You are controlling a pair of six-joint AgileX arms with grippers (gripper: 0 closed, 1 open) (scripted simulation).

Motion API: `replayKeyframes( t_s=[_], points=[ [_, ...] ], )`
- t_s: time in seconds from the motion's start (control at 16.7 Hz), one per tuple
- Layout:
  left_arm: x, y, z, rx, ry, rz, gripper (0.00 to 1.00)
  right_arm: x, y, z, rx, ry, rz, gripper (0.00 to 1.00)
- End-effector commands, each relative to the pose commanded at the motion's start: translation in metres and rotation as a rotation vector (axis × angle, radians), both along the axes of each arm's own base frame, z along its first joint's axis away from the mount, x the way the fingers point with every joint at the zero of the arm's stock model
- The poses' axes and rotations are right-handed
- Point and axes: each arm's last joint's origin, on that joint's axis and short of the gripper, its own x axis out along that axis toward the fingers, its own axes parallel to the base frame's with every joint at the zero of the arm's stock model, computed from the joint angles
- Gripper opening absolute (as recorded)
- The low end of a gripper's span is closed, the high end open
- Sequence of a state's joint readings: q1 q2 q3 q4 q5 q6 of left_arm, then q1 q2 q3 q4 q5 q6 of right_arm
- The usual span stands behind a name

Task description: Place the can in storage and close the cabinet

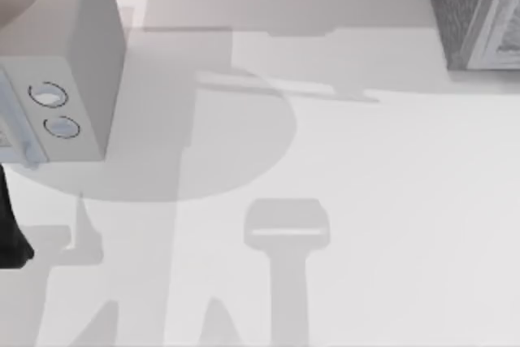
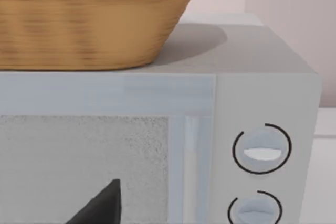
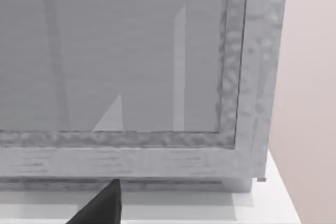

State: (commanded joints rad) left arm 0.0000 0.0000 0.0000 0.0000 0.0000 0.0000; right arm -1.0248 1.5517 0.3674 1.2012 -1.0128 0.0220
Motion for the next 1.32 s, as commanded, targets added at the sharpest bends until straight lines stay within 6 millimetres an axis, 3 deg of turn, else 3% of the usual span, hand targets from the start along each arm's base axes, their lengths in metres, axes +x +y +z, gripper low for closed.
replayKeyframes(
  t_s=[0.24, 0.54, 0.78, 0.96, 1.14, 1.32],
  points=[
    [0.000, 0.000, 0.000, 0.000, 0.000, 0.000, 1.00, 0.003, -0.004, 0.005, -0.001, -0.001, 0.004, 1.00],
    [0.000, 0.000, 0.000, 0.000, 0.000, 0.000, 1.00, 0.021, -0.040, 0.051, -0.008, -0.005, 0.010, 1.00],
    [0.000, 0.000, 0.000, 0.000, 0.000, 0.000, 1.00, 0.035, -0.069, 0.117, 0.007, 0.004, 0.010, 1.00],
    [0.000, 0.000, 0.000, 0.000, 0.000, 0.000, 1.00, 0.037, -0.075, 0.180, 0.025, 0.014, 0.008, 1.00],
    [0.000, 0.000, 0.000, 0.000, 0.000, 0.000, 1.00, 0.031, -0.062, 0.245, 0.034, 0.020, 0.006, 1.00],
    [0.000, 0.000, 0.000, 0.000, 0.000, 0.000, 1.00, 0.019, -0.036, 0.299, 0.033, 0.019, 0.004, 1.00]
  ],
)
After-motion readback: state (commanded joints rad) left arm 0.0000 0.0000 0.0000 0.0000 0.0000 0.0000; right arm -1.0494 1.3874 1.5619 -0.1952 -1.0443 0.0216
